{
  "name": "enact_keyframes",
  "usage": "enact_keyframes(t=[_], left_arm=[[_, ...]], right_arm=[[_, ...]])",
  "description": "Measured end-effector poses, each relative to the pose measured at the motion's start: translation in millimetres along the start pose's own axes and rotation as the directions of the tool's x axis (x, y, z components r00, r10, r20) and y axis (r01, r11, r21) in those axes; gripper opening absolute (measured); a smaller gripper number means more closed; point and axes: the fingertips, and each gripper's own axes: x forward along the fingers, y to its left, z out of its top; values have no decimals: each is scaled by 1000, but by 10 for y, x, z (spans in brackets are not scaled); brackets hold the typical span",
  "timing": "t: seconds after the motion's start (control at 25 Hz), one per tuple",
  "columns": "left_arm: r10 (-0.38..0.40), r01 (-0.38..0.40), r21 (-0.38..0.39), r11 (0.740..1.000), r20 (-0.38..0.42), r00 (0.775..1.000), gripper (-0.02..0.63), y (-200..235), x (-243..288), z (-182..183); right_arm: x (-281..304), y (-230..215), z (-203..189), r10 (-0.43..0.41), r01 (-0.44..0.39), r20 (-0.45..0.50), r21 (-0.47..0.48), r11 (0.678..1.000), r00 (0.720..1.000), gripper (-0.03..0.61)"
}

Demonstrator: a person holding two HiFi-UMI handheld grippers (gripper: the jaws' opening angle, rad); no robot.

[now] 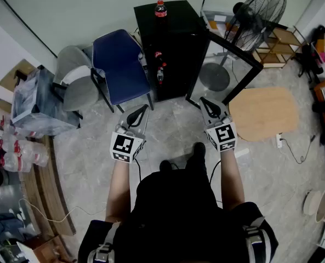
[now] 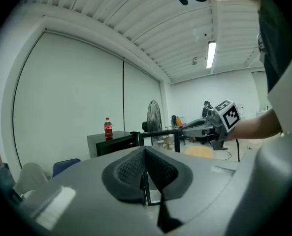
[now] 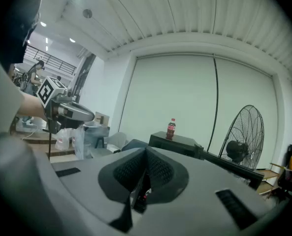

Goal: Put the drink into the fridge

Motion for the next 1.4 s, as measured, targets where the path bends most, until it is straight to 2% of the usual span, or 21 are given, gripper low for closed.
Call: enact_keyframes(t=[0.56,0.88,1.4], left_arm=[[-15,15,0,1000,15,1000,2,33,-109,26],[-25,25,-4,1000,0,1000,2,23,-90,-41],[2,-2,-12,1000,-23,1000,2,284,412,1]], right_arm=[[-39,58,63,-35,35,6,8,999,999,2],[-46,48,-84,-43,43,-29,8,999,999,2],[510,-357,-90,8,-8,-9,14,1000,1000,2]])
